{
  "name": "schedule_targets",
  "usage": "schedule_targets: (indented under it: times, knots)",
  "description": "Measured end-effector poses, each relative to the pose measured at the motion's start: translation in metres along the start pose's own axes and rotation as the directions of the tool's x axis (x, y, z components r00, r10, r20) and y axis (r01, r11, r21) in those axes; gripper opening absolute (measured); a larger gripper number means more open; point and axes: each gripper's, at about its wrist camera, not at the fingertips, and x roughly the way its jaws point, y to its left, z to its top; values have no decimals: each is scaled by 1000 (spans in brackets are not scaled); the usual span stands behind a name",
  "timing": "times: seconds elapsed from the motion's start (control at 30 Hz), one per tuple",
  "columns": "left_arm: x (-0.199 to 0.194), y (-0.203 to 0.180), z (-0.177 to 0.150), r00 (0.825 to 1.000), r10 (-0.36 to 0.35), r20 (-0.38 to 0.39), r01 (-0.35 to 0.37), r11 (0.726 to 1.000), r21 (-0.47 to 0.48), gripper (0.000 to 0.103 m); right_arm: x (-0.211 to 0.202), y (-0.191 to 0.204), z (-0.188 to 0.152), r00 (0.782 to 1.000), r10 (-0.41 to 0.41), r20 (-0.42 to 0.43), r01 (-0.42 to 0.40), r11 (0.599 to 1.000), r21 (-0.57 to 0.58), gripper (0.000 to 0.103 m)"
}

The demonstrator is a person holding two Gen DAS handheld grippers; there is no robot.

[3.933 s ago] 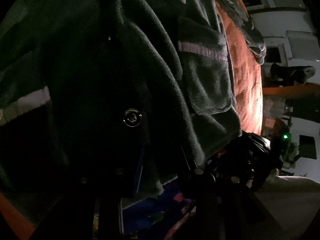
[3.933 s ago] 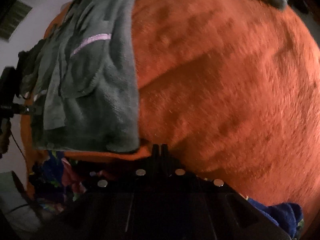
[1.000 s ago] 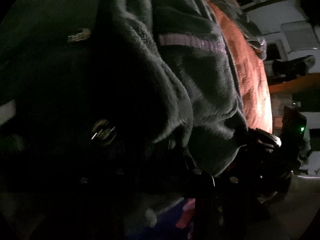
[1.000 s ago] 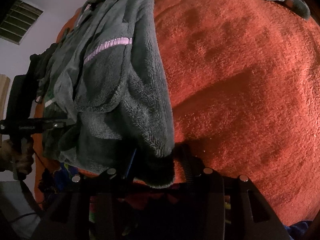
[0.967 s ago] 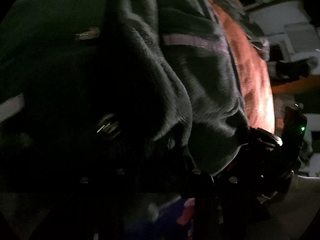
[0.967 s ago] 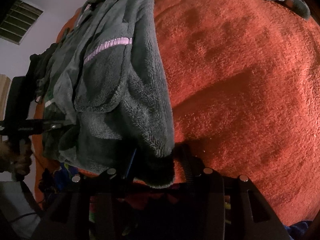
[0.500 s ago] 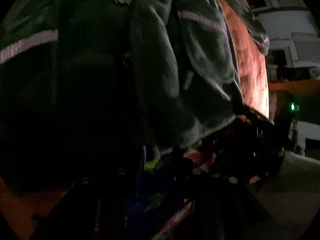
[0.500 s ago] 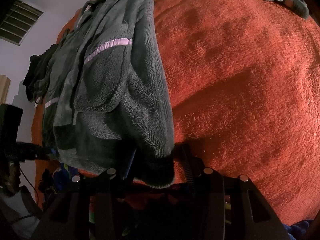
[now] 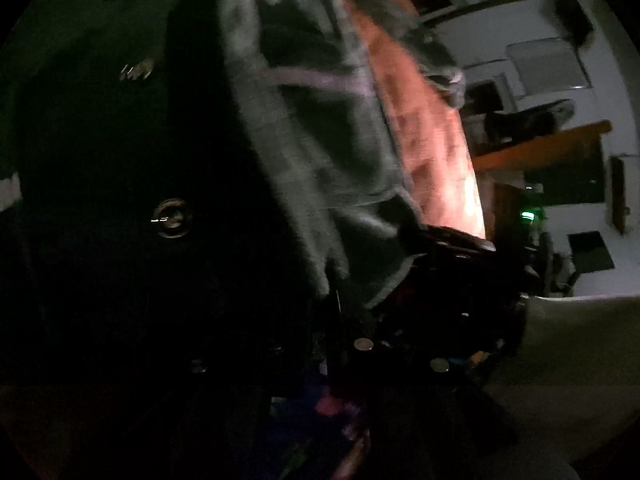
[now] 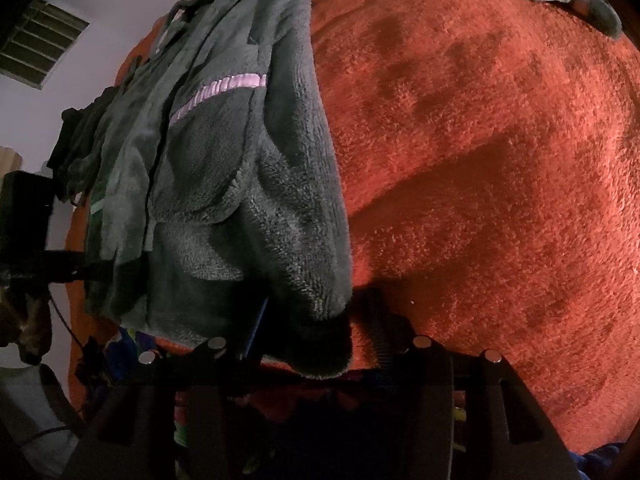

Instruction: Fold clothes

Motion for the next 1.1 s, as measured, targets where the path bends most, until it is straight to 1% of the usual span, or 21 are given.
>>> schedule_targets:
  times: [0.1,0.17,0.2,0.3,0.33,0.37,0.5,0.6,0.67,0.73,0.8,0.83,0.87,0.9,0.93,1.0,1.03,1.07,1.1]
  knots:
    - [-17,1,-5,999,-42,16,42,999,-9,6,0,0,0,1000,2,-3,-2,1000,-5,46]
    - [-16,9,-12,999,49,17,-50,999,19,6,0,-1,0,1000,6,-3,-6,1000,-5,46]
    - [-14,17,-15,997,79,-1,-79,997,1,6,0,-1,0,1000,7,-3,-7,1000,-4,46]
    - [-8,46,-25,993,113,-37,-116,988,-98,6,1,2,-1,1000,7,0,-7,1000,-5,46]
    - [-5,49,-27,991,123,-50,-128,986,-110,6,1,2,-1,1000,8,2,-8,1000,-5,46]
    - [-2,52,-29,989,134,-63,-140,983,-119,6,1,2,-2,1000,10,3,-10,1000,-5,46]
    - [1,51,-32,986,143,-88,-152,983,-106,6,-2,-2,-2,1000,11,5,-11,1000,0,46]
    - [-3,56,-28,989,112,-95,-125,983,-133,8,-3,-7,-3,1000,14,0,-14,1000,-3,46]
    - [-7,57,-25,993,84,-78,-96,981,-168,11,-8,-8,0,1000,20,5,-20,1000,-7,46]
    - [-14,57,-21,998,53,-39,-59,981,-184,16,-19,-10,2,999,-4,40,4,1000,-15,46]
    - [-22,57,-16,1000,20,8,-18,982,-190,26,-29,-14,4,996,-47,69,49,998,-30,46]
    - [-26,57,-14,999,3,32,3,981,-193,28,-31,-16,5,996,-52,70,55,998,-35,46]
    - [-28,56,-11,999,-5,52,16,981,-194,33,-29,-17,6,997,-48,61,50,998,-36,46]
    - [-26,56,-9,999,0,50,10,981,-195,38,-27,-17,8,998,-42,47,43,998,-35,46]
    - [-23,55,-7,999,7,46,2,981,-195,39,-24,-17,9,999,-36,34,37,999,-35,46]
    - [-12,52,-5,999,40,10,-37,981,-189,39,-18,-10,12,1000,-23,6,24,998,-57,46]
    - [-6,51,-5,999,41,-6,-41,982,-185,39,-16,-5,13,1000,-13,-5,13,997,-71,46]
    - [2,49,-6,998,51,-25,-55,983,-175,39,-14,1,13,1000,0,-11,-1,997,-82,40]
    - [9,46,-7,997,64,-44,-70,984,-164,39,-12,5,12,1000,0,-13,-1,996,-87,17]
